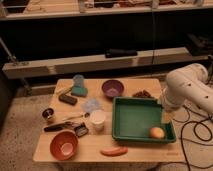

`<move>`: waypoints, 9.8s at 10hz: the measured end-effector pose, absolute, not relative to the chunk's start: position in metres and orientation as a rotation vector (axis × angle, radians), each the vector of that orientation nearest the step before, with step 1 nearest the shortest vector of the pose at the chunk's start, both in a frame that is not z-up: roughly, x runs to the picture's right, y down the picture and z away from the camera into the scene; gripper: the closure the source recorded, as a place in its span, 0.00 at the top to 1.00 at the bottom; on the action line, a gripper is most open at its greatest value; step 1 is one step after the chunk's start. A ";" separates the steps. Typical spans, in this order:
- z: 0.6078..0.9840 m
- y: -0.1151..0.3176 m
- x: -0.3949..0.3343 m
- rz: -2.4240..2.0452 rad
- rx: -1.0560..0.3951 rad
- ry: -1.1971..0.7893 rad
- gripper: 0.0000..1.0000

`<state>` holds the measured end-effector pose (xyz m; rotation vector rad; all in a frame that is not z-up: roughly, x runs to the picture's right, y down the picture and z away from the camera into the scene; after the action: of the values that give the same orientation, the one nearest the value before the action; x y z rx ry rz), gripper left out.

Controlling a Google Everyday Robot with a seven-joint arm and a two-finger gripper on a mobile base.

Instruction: Place eraser in metal cup

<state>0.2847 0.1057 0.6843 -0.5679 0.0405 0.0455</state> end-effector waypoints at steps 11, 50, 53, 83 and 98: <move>0.684 0.106 0.285 0.045 -0.568 0.040 0.65; 0.648 -0.044 -0.109 -0.065 -0.378 -0.848 0.65; 0.662 -0.052 -0.161 -0.062 -0.390 -0.955 0.65; 0.864 0.027 -0.172 0.085 -0.574 -0.541 0.65; 0.939 0.054 -0.206 0.192 -0.631 -0.489 0.65</move>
<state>-0.2055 0.0542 0.9395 -0.6314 -0.4891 0.1921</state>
